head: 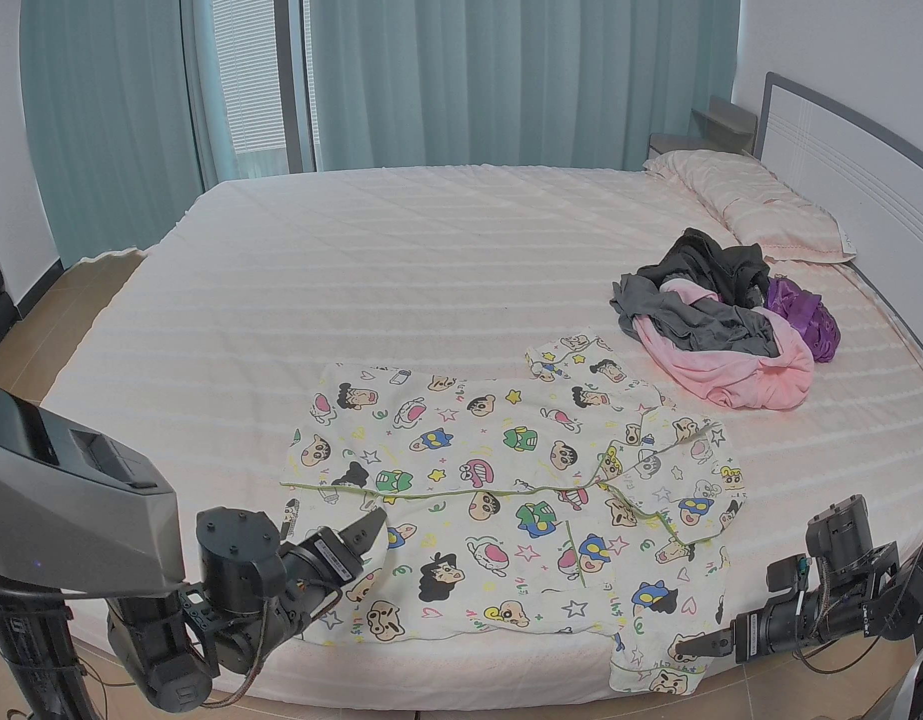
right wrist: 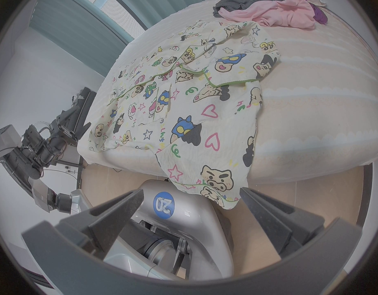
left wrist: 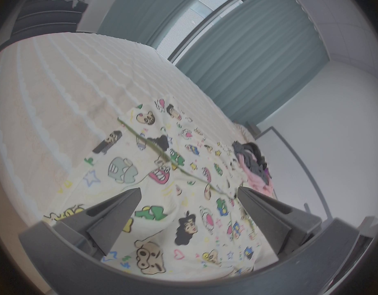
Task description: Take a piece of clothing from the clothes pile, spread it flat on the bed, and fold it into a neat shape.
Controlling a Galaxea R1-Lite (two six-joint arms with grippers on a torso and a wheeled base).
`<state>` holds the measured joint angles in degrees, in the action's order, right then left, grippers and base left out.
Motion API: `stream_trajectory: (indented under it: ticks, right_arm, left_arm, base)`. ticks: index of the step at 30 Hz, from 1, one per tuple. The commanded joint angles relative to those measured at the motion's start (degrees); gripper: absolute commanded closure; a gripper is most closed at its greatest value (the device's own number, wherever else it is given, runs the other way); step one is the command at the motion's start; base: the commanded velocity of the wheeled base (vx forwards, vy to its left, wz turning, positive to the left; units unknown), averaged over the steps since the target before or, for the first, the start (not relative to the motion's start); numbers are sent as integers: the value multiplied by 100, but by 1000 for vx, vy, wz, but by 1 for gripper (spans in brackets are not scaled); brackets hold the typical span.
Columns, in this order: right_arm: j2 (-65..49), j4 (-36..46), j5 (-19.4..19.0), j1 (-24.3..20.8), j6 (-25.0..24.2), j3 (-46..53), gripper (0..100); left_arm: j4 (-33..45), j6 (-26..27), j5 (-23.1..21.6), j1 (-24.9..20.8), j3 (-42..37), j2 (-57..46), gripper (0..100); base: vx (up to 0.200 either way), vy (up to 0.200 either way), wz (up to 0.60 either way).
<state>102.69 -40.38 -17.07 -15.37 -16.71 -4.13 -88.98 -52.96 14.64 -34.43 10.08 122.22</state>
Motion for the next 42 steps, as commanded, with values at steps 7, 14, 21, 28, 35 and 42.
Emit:
stream_trajectory:
  ticks: [7, 14, 21, 28, 35, 42]
  right_arm:
    - [-65, -5, 2, -10, 1, 18, 0]
    - [-21, -5, 2, -10, 10, 18, 0]
    - [-180, 3, -7, -10, 1, 27, 0]
    - [-188, 3, -7, -27, 10, 27, 0]
    - [-276, 3, -7, -45, 1, 27, 0]
    - [-320, 3, -7, -45, 1, 27, 0]
  left_arm:
    - [-32, 22, 30, 454, 99, -348, 0]
    - [-14, 629, 4, 560, 143, 698, 0]
    - [-5, 901, -111, 551, -15, 706, 0]
    - [12, 1147, -23, 164, -314, 276, 0]
    - [153, 1182, 127, -662, -560, 100, 0]
    - [162, 1165, 118, -996, -595, 249, 0]
  base:
    - [0, 0, 0]
    - [0, 0, 0]
    - [0, 0, 0]
    - [0, 0, 0]
    - [0, 0, 0]
    - [0, 0, 0]
